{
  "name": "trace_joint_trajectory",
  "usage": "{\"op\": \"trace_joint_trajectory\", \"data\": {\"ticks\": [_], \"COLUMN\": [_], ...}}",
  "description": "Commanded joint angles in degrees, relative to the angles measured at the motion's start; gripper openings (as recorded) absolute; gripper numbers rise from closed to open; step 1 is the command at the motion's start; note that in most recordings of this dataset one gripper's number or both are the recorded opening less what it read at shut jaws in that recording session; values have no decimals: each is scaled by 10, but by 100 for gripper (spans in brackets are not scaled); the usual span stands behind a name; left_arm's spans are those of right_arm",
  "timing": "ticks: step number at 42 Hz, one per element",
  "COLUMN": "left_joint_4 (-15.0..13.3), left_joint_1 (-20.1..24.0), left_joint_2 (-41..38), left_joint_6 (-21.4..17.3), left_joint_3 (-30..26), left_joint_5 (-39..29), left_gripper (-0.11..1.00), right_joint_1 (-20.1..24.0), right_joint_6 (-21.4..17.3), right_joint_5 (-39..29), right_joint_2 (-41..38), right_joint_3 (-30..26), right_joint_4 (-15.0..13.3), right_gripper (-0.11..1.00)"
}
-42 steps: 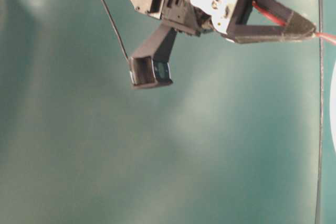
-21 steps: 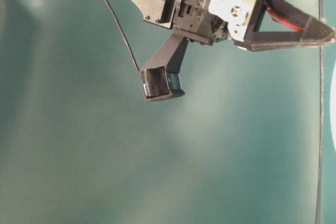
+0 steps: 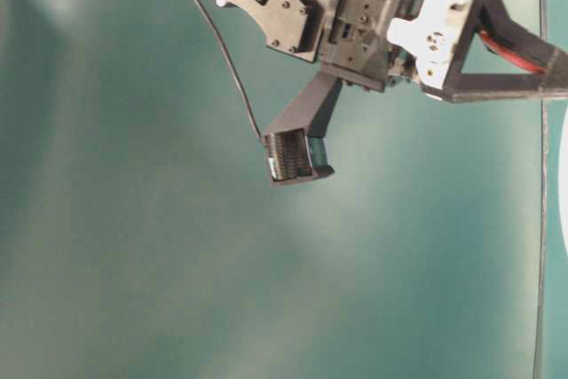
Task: Scoop the yellow hexagonal prism block from the bowl with a spoon using the right arm.
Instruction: 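Lower the spoon into the bowl and push it under the yellow block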
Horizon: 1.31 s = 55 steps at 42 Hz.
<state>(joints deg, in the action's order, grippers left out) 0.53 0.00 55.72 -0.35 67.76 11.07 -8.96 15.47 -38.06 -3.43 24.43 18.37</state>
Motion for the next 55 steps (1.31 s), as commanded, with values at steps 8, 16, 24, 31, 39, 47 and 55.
{"op": "trace_joint_trajectory", "data": {"ticks": [8,16,24,31,39,47,55], "left_joint_4": [2,1,2,2,2,2,2], "left_joint_1": [0,0,0,0,1,1,0], "left_joint_2": [-2,-3,-2,-1,-1,-1,-1], "left_joint_6": [-1,-1,-1,-1,-1,0,-1], "left_joint_3": [-11,-11,-11,-12,-12,-12,-11], "left_joint_5": [6,6,6,6,6,6,6], "left_gripper": [0,0,0,0,0,0,0], "right_joint_1": [6,13,15,15,15,15,15], "right_joint_6": [2,3,3,3,3,3,3], "right_joint_5": [47,71,86,98,104,111,118], "right_joint_2": [7,4,1,1,1,1,1], "right_joint_3": [-13,-13,-14,-14,-14,-14,-15], "right_joint_4": [0,0,0,-1,0,0,0], "right_gripper": [24,24,24,24,24,24,24]}}
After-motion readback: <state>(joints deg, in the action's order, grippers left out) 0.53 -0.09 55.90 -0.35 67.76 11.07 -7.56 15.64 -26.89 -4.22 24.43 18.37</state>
